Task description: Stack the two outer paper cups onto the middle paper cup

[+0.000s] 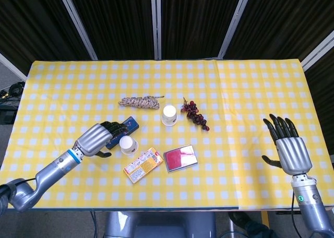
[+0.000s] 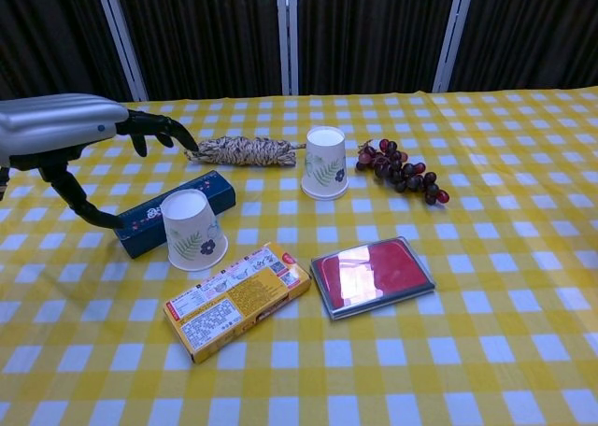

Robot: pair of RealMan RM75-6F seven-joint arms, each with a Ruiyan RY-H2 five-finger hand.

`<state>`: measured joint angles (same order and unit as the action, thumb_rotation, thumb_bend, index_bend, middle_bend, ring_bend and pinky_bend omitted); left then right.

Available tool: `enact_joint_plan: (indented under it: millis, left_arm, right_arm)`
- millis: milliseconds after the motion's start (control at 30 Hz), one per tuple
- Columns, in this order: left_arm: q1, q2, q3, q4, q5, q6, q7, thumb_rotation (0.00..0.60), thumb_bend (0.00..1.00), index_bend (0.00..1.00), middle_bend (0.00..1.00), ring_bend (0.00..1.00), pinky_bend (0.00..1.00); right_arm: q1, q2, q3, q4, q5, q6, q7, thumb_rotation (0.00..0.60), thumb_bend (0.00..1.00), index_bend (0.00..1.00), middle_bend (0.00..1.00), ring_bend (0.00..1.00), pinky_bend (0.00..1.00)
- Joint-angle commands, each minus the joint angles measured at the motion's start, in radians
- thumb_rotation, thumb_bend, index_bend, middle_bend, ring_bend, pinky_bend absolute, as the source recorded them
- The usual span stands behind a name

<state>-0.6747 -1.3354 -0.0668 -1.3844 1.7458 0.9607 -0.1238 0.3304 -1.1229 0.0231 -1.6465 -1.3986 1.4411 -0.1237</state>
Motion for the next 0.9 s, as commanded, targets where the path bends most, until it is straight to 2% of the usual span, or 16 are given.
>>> enact_joint_plan:
  millis: [33, 333, 433, 567, 800, 900]
  left_arm:
    - [-0.017, -0.045, 0.001, 0.027, -0.009, 0.000, 0.042, 0.600, 0.17, 0.20, 0.15, 0.19, 0.30]
    - [-0.059, -0.115, 0.009, 0.082, -0.046, -0.027, 0.065, 0.600, 0.17, 0.21, 0.18, 0.22, 0.33]
    - [-0.072, -0.134, 0.010, 0.095, -0.060, -0.038, 0.074, 0.600, 0.17, 0.22, 0.20, 0.25, 0.37]
    - [-0.080, -0.148, 0.014, 0.110, -0.065, -0.036, 0.094, 0.600, 0.18, 0.30, 0.30, 0.35, 0.50]
    - [-0.087, -0.150, 0.016, 0.114, -0.084, -0.038, 0.115, 0.600, 0.20, 0.42, 0.42, 0.44, 0.57]
    - [-0.087, -0.152, 0.018, 0.115, -0.092, -0.033, 0.127, 0.600, 0.21, 0.44, 0.44, 0.45, 0.58]
  right_arm:
    - [-0.004, 0.007, 0.008, 0.004, -0.004, -0.014, 0.015, 0.600, 0.00, 0.00, 0.00, 0.00, 0.00]
    - [-0.020, 0.020, 0.027, -0.009, -0.015, -0.023, 0.035, 0.600, 0.00, 0.01, 0.00, 0.00, 0.00]
    - [-0.026, 0.026, 0.033, -0.016, -0.018, -0.024, 0.032, 0.600, 0.00, 0.02, 0.00, 0.00, 0.00]
    - [-0.032, 0.029, 0.040, -0.020, -0.018, -0.024, 0.033, 0.600, 0.00, 0.02, 0.00, 0.00, 0.00]
    - [-0.036, 0.030, 0.049, -0.017, -0.017, -0.031, 0.037, 0.600, 0.00, 0.02, 0.00, 0.00, 0.00]
    - [-0.039, 0.031, 0.054, -0.016, -0.018, -0.033, 0.039, 0.600, 0.00, 0.02, 0.00, 0.00, 0.00]
